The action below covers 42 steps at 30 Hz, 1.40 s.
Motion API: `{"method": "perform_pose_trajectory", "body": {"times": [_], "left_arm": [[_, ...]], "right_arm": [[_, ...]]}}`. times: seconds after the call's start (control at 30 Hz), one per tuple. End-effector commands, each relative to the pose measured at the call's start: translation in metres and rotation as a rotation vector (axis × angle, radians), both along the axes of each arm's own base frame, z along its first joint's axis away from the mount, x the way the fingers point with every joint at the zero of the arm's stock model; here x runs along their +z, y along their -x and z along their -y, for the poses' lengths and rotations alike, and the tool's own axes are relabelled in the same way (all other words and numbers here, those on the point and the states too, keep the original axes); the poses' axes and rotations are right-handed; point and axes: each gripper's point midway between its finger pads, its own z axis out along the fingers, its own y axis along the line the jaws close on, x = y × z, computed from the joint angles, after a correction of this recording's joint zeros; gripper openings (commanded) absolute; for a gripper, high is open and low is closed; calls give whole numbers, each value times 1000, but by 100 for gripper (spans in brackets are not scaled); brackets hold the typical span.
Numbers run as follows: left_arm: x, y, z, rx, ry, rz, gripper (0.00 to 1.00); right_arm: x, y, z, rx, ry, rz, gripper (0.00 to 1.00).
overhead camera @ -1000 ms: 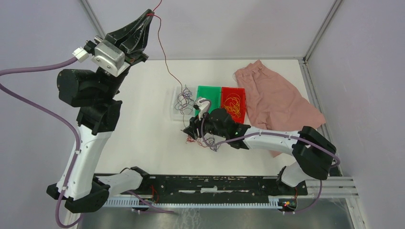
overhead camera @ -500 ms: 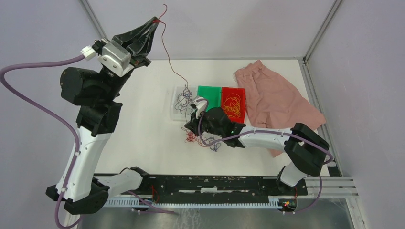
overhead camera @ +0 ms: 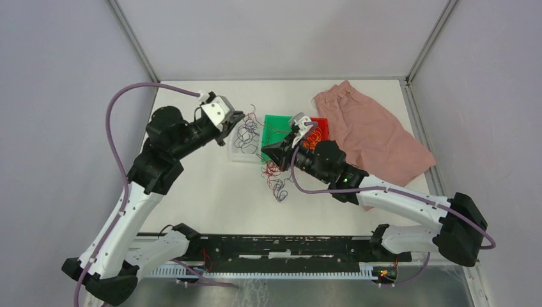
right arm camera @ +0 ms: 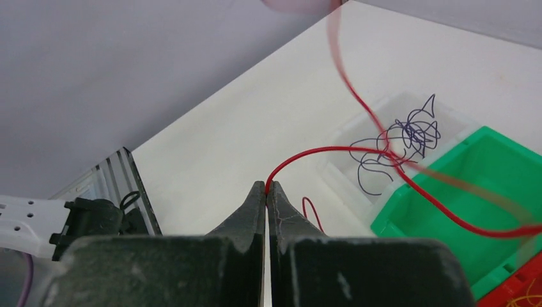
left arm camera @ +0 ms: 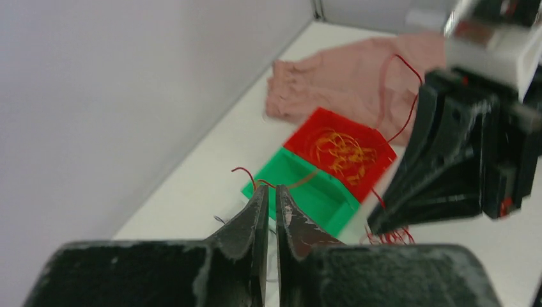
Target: Untangle the cables
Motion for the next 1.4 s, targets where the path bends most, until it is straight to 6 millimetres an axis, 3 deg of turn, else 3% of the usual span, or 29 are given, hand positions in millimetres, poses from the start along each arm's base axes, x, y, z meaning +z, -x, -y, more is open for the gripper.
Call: {"method": "perform_pose_trajectory", "body": {"times": [0.0, 0.13, 0.2, 0.47, 0.97, 1.13, 1.37], "left_arm": [[-45, 31, 5, -85, 18, -188, 16], [-78, 62, 20, -245, -1, -345, 33], [-84, 76, 27, -333, -15, -392, 38], [-110, 107, 31, -519, -120, -463, 42], [-141, 100, 35, -471, -31, -499, 37], [-127, 80, 33, -356, 86, -405, 34], [-114, 76, 37, -349, 170, -394, 31]], "right_arm": [[23, 11, 3, 40, -84, 10, 0], [33, 24, -3, 112, -125, -5, 0], [35, 28, -6, 142, -132, -17, 1], [46, 38, -13, 200, -192, -67, 1], [70, 55, -34, 325, -359, -227, 2], [74, 60, -36, 347, -361, -238, 2], [79, 64, -40, 379, -377, -254, 4]]}}
